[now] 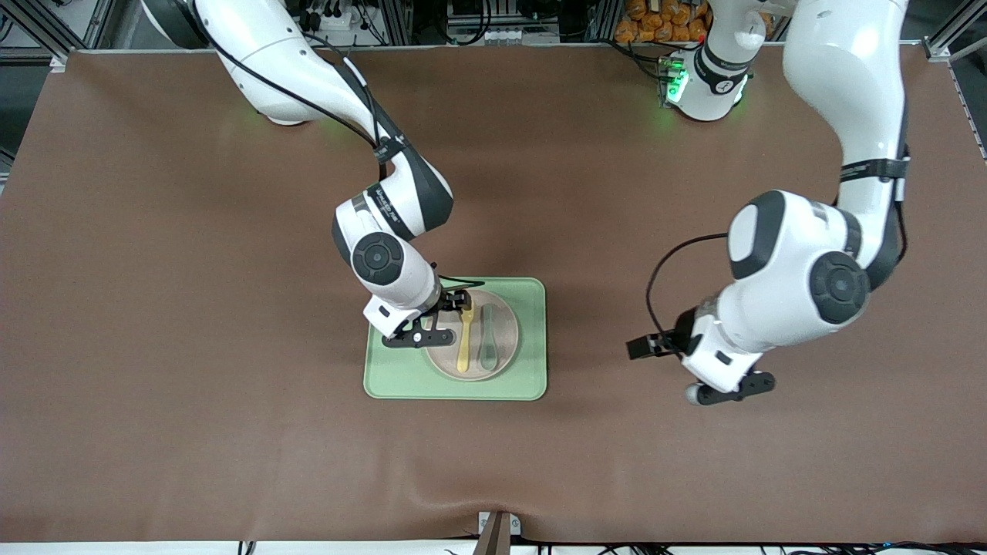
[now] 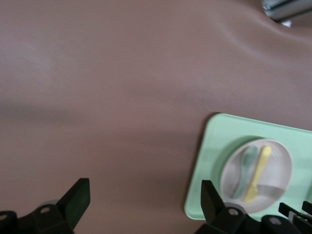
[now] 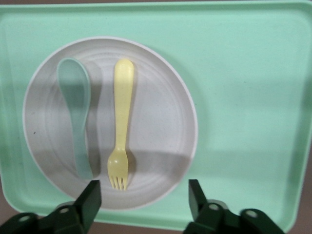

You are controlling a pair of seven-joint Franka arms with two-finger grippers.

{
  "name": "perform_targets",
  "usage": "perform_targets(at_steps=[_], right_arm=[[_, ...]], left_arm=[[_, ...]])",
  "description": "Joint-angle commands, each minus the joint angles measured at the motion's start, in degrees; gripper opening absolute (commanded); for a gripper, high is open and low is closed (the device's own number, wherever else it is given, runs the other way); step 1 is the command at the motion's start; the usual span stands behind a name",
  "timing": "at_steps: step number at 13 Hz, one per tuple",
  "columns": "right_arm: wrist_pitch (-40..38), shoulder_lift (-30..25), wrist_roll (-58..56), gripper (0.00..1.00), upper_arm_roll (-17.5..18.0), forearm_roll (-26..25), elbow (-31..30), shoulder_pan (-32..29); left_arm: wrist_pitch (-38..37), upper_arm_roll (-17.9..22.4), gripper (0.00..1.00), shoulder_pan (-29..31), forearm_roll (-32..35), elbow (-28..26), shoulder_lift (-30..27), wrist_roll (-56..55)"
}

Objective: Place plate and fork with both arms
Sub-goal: 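Grasp the yellow fork with the right gripper while the left gripper withdraws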

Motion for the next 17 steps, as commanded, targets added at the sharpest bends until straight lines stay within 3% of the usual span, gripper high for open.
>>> perform_targets(at_steps=[1,5,8,11,14,17], right_arm=[[0.9,3.4,0.9,0.70,-0.6,0.1,3.8,1.4],[0.9,6.8,5.4,0.66,-1.2,-6.0,7.0,3.5],[0.9,10.5,7.8,0.66,-1.3,-6.9,10.7,4.1],[1.1,10.6,8.0,0.66,-1.3,-6.9,10.7,4.1],[2.1,11.1,9.6,0.66,-1.3,-6.9,10.6,4.6],[2.1,11.0,9.8,0.66,-1.2,-6.8,10.2,4.9]], left_arm=[[-1.3,-0.4,1.00,2.3,7.1,-2.1,-2.7,2.9],[-2.3,-0.4,1.00,7.7,8.3,-1.9,-3.2,15.1],[-5.6,-0.7,1.00,11.2,9.6,-2.1,-5.4,19.2],[-14.8,-1.1,1.00,12.9,12.5,-2.6,-11.0,21.9],[-17.0,-1.0,1.00,14.3,12.3,-8.3,-19.0,25.5],[-22.1,-1.1,1.00,12.5,12.3,-12.4,-27.5,18.6]])
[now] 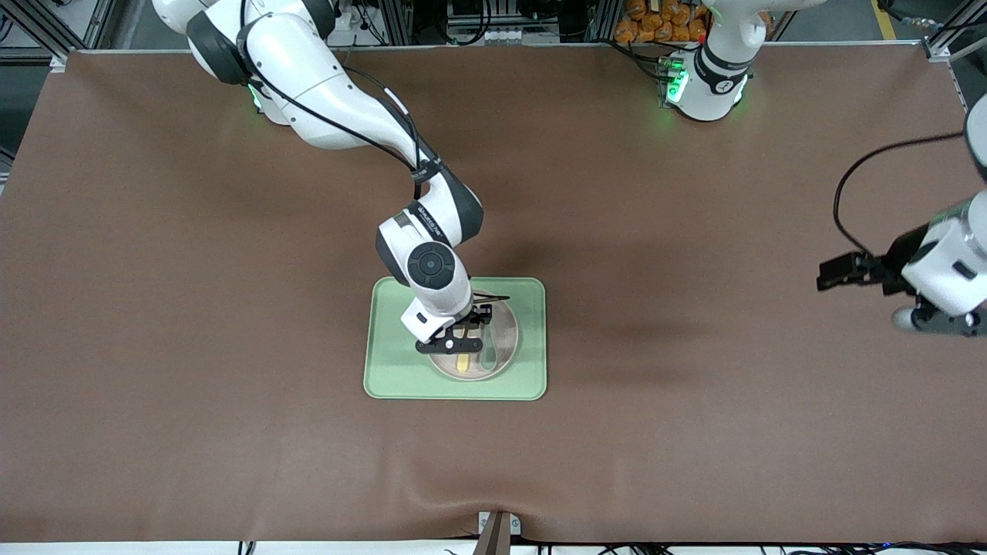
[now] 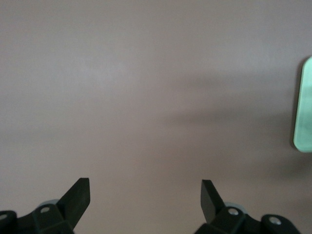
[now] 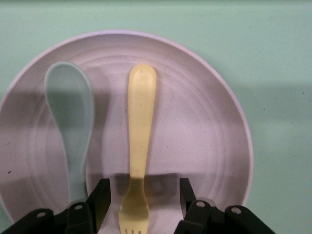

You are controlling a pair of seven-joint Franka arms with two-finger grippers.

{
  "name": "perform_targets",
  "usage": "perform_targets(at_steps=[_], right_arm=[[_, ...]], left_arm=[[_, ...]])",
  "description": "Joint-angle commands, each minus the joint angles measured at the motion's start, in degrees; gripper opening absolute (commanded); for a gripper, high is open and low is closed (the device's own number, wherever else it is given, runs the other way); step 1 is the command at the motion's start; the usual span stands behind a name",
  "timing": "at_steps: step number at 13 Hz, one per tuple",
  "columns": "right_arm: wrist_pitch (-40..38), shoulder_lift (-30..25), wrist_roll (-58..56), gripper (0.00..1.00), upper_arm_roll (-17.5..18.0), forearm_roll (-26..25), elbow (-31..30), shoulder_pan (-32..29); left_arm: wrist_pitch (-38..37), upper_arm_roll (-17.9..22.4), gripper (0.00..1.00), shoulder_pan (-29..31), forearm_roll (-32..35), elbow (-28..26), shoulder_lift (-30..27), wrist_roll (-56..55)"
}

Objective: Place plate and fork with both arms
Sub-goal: 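Grasp the yellow fork with the right gripper while the left gripper withdraws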

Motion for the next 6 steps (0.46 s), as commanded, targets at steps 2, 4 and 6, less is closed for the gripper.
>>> perform_targets(at_steps=[2,4,6], right_arm=[[0.0,1.2,1.8,0.66,-0.5,-0.8,1.5,1.1],[0.0,1.2,1.8,0.66,-0.5,-0.8,1.4,1.1],[0.1,1.2,1.5,0.50,-0.5,-1.0,1.0,1.1]], left_arm=[[-7.2,-0.7,1.00,-3.0,0.8,-6.3,-12.2,-8.8],[-8.6,-0.7,1.00,-3.7,0.8,-11.0,-18.6,-10.0],[-8.7,-0.7,1.00,-3.9,0.7,-15.3,-23.6,-9.9]])
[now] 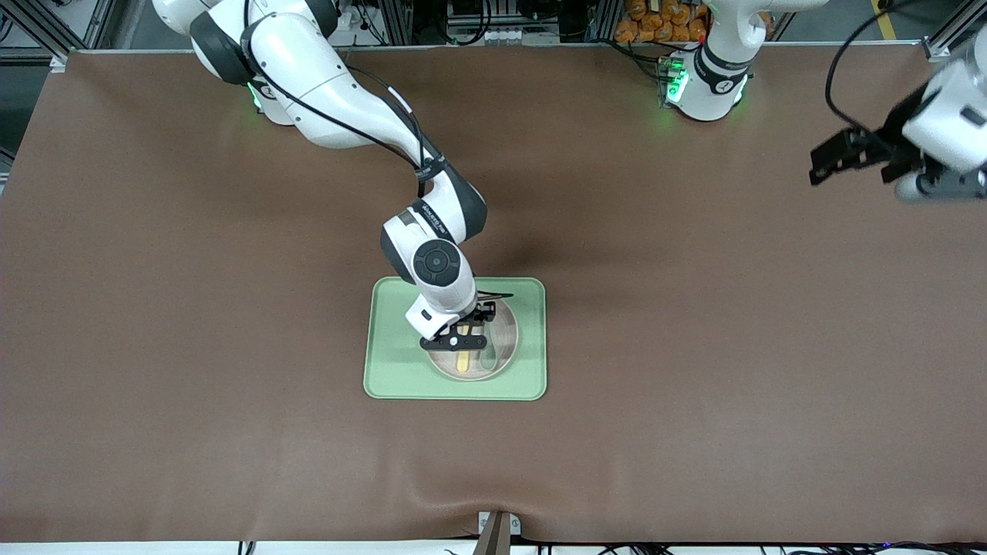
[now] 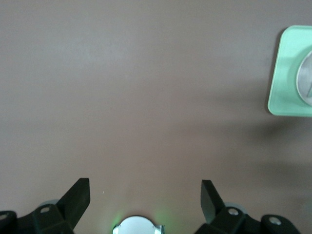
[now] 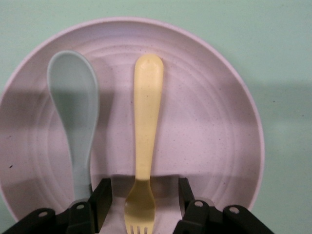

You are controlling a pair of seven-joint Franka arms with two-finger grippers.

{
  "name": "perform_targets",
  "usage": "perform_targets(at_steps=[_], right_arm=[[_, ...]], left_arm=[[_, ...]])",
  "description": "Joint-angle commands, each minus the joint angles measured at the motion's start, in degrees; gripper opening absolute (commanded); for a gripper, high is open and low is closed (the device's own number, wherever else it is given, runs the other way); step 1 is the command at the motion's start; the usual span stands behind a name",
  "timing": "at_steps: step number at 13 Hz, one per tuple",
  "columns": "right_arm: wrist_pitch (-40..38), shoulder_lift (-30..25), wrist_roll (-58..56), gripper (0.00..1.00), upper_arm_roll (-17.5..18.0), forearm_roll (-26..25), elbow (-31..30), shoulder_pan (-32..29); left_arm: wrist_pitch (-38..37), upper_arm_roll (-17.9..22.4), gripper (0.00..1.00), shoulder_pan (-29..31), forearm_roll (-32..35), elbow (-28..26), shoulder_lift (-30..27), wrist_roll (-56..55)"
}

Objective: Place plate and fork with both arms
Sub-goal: 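Grasp the yellow fork with the right gripper while the left gripper withdraws, then lift the fork with the right gripper and set it beside the plate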

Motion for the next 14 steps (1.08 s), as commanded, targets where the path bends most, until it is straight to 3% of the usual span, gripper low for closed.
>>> perform_targets(at_steps=[1,4,10,14], right_arm=[[0.1,0.9,0.9,0.35,-0.5,-2.0,0.9,0.6],[0.0,0.8,1.0,0.00,-0.5,-2.8,0.9,0.6],[-1.4,-1.4,1.0,0.00,-0.3,-1.6,1.0,-0.6],[-9.2,-6.2,0.4,0.00,-0.1,0.4,1.3,-5.6]], left_arm=[[1.0,0.1,1.00,-0.1,0.8,-7.2,-6.9,-0.5],[3.4,0.8,1.00,0.3,1.2,-5.6,-5.0,0.7],[8.3,1.7,1.00,0.3,3.0,-5.4,-1.7,2.8],[8.3,1.7,1.00,0.3,3.1,-3.2,0.2,3.3]])
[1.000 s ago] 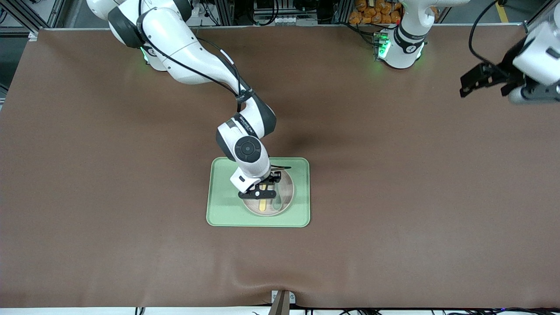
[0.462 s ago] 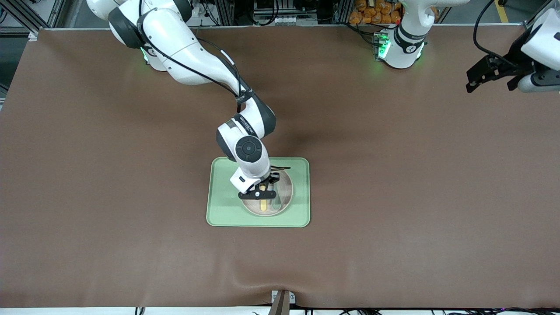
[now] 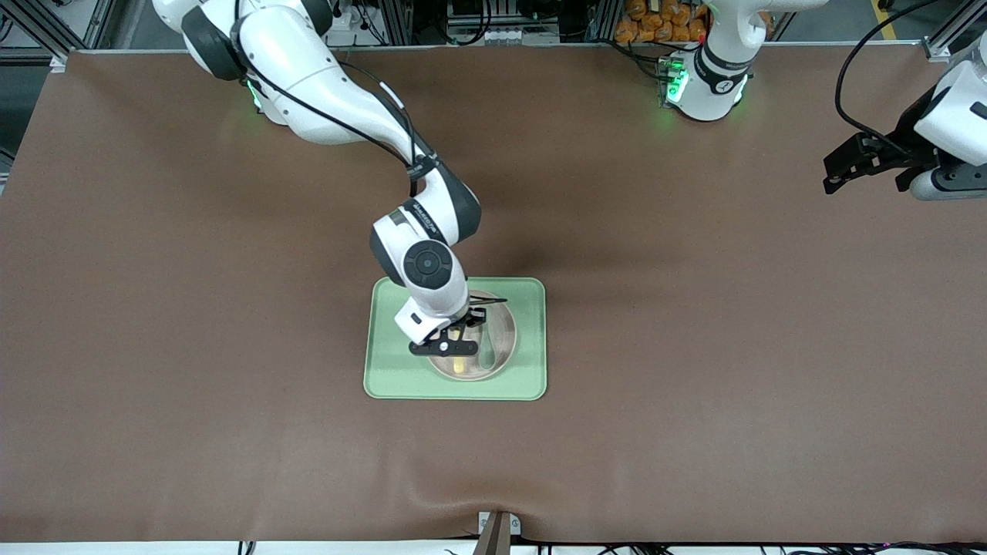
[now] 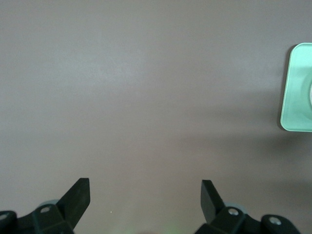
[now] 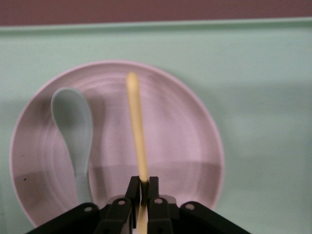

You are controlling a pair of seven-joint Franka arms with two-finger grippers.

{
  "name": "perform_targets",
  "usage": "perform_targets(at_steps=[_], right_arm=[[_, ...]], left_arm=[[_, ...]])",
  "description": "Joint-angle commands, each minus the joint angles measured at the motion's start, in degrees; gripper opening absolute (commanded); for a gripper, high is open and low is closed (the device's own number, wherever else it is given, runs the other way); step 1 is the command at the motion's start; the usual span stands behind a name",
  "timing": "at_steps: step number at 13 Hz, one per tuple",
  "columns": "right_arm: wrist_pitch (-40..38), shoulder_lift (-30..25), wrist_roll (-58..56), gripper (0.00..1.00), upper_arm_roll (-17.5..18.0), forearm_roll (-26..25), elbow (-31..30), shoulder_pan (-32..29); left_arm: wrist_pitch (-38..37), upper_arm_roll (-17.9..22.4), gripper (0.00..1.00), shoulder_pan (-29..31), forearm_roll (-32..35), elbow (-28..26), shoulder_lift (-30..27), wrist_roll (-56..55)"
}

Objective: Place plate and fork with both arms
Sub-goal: 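Lift the fork with the right gripper and set it beside the plate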

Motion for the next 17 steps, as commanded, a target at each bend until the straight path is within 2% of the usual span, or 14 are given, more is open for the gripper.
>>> perform_targets(at_steps=[1,7,9,11,16,17], right_arm=[[-4.7,-3.1,-2.0,0.00,0.9,1.0,-0.9,-5.3],[-3.8,-2.5,-6.8,0.00,1.2,3.4,-5.7,-10.7],[0.5,-2.5,-8.3,0.00,1.1,6.6,-9.2,-11.1],[4.4,-2.4,-8.3,0.00,1.1,7.4,-11.6,-10.6],[5.3,-1.7,-8.4,0.00,1.2,7.8,-12.5,-10.1],[5.7,-1.7,-8.4,0.25,1.2,7.7,-12.7,-10.0]], left_arm=[[-0.3,0.0,1.00,0.0,1.3,1.6,0.9,0.8],[-0.4,0.1,1.00,0.2,1.0,1.2,1.0,-0.3],[-0.4,0.8,1.00,0.2,1.0,1.2,1.0,0.3],[-0.3,1.1,1.00,0.4,1.1,1.1,1.1,3.4],[-0.4,1.3,1.00,0.8,0.7,0.8,1.4,3.8],[-0.4,1.3,1.00,0.8,0.7,0.8,1.4,3.9]])
